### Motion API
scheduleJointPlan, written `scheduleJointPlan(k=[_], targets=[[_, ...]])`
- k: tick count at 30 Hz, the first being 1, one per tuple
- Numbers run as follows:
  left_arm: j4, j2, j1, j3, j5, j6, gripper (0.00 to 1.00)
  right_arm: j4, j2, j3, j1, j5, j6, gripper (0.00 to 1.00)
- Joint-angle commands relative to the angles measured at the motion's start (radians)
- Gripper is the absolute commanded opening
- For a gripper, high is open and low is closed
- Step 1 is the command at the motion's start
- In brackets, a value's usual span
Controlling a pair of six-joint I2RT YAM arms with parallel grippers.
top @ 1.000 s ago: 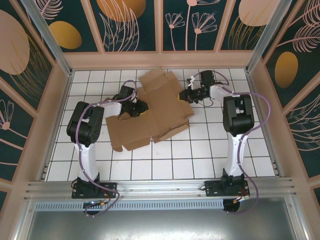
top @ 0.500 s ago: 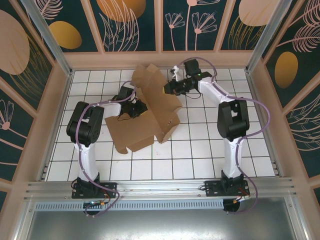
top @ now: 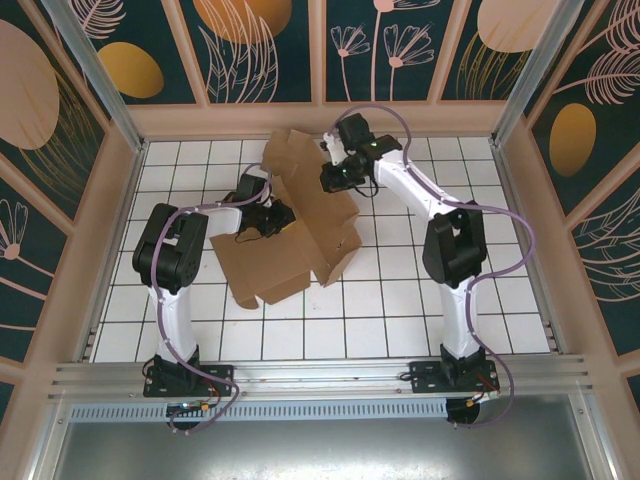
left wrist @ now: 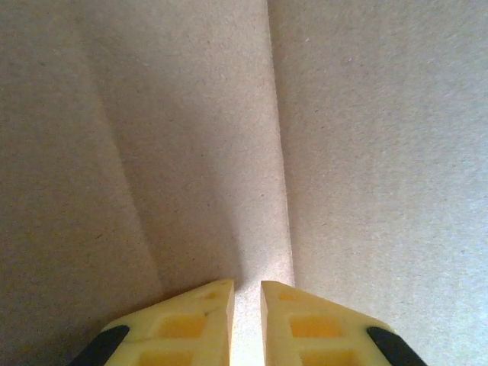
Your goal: Fold the paper box
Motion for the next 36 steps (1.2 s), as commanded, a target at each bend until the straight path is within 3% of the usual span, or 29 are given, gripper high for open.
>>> scheduleJointPlan(k=[1,5,13,19,23,25,27,29,30,32,34,36], targets=[[-0.019,-0.037,-0.002,-0.026,0.028,-0.018,0.17,-0.066,0.018,0.060,0.051,0.226,-0.045,0.07],[-0.035,-0.083,0.006,-0.040,0.022,-0.017,0.18,-0.065,0.012,0.044,0.086,0.409,-0.077,0.00],[-0.059,-0.166,0.013,-0.116,-0.026,-0.005,0.18,0.004,0.023,-0.036,0.213,0.862,-0.192,0.00],[-0.042,-0.157,0.020,-0.168,-0.049,-0.018,0.18,0.229,0.060,-0.211,0.320,1.257,-0.416,0.00],[-0.027,-0.143,0.022,-0.176,-0.046,-0.027,0.17,0.485,0.090,-0.351,0.357,1.421,-0.652,0.00],[-0.027,-0.138,0.021,-0.176,-0.049,-0.028,0.17,0.693,0.102,-0.432,0.369,1.485,-0.835,0.01],[-0.026,-0.136,0.021,-0.177,-0.050,-0.027,0.16,1.114,0.104,-0.553,0.377,1.533,-1.142,0.03],[-0.023,-0.135,0.022,-0.181,-0.049,-0.029,0.16,1.818,0.132,-0.693,0.389,1.523,-1.649,0.05],[-0.021,-0.134,0.022,-0.182,-0.049,-0.029,0.16,2.054,0.168,-0.712,0.392,1.490,-1.848,0.04],[-0.017,-0.132,0.023,-0.187,-0.049,-0.029,0.16,1.906,0.167,-0.686,0.387,1.508,-1.709,0.03],[-0.015,-0.128,0.023,-0.187,-0.048,-0.029,0.16,1.989,0.188,-0.695,0.378,1.509,-1.760,0.03],[-0.014,-0.127,0.023,-0.187,-0.044,-0.027,0.16,1.965,0.178,-0.688,0.377,1.510,-1.730,0.03]])
